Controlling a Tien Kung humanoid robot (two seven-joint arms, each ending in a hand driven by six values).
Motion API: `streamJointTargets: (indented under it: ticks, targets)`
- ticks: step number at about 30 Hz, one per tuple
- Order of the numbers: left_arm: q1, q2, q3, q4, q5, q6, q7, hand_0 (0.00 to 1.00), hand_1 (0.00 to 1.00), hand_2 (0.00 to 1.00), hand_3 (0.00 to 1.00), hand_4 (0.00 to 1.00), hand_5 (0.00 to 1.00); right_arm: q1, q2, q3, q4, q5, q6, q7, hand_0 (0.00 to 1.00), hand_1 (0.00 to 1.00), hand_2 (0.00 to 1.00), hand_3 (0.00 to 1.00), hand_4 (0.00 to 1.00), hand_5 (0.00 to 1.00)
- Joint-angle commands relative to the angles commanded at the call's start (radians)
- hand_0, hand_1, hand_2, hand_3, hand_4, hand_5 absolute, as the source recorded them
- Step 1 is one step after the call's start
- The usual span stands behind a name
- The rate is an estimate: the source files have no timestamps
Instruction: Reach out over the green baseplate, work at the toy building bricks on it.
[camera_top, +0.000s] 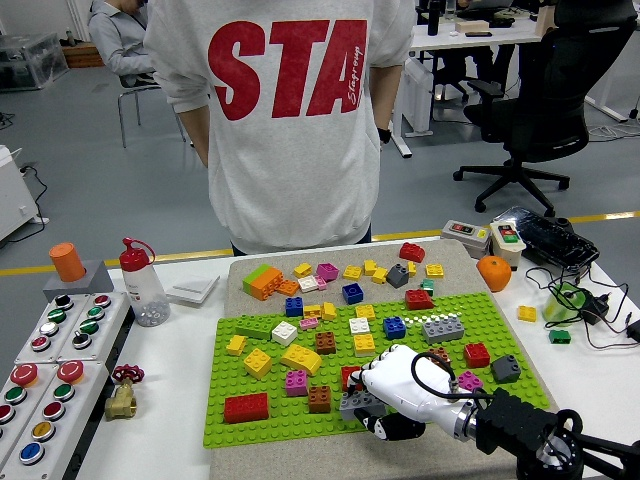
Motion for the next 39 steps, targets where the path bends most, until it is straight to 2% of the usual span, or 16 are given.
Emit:
streamJointTargets:
  ticks: [11,32,33,38,39]
  targets:
    - [-0.002,0.000,-0.001,0.000,0.005,-0.002,0.005,0.664,0.616,0.608,0.478,0.374,0.998,0.000,0.010,0.002,-0.069,-0.039,-0.032,0.026,0.511,0.497,0.517,0.549,0.397,0.271]
    - [-0.003,0.002,0.003,-0.001,0.006,-0.007,0.013,0.663,0.616,0.607,0.477,0.375,0.998,-0.007,0.015,0.002,-0.060,-0.040,-0.018,0.034,0.532,0.510,0.522,0.553,0.429,0.262]
    - [-0.003,0.002,0.003,-0.001,0.006,-0.007,0.014,0.663,0.616,0.607,0.477,0.375,0.998,-0.007,0.015,0.002,-0.060,-0.043,-0.017,0.033,0.548,0.541,0.550,0.567,0.481,0.247]
    - [-0.003,0.002,0.002,-0.001,0.011,-0.008,0.016,0.663,0.616,0.607,0.477,0.375,0.998,-0.008,0.016,0.006,-0.060,-0.053,-0.010,0.031,0.548,0.541,0.550,0.567,0.481,0.247]
    - [-0.003,0.002,0.001,-0.001,0.012,-0.008,0.017,0.663,0.616,0.607,0.477,0.375,0.998,-0.008,0.016,0.006,-0.060,-0.053,-0.010,0.032,0.560,0.562,0.571,0.583,0.511,0.247]
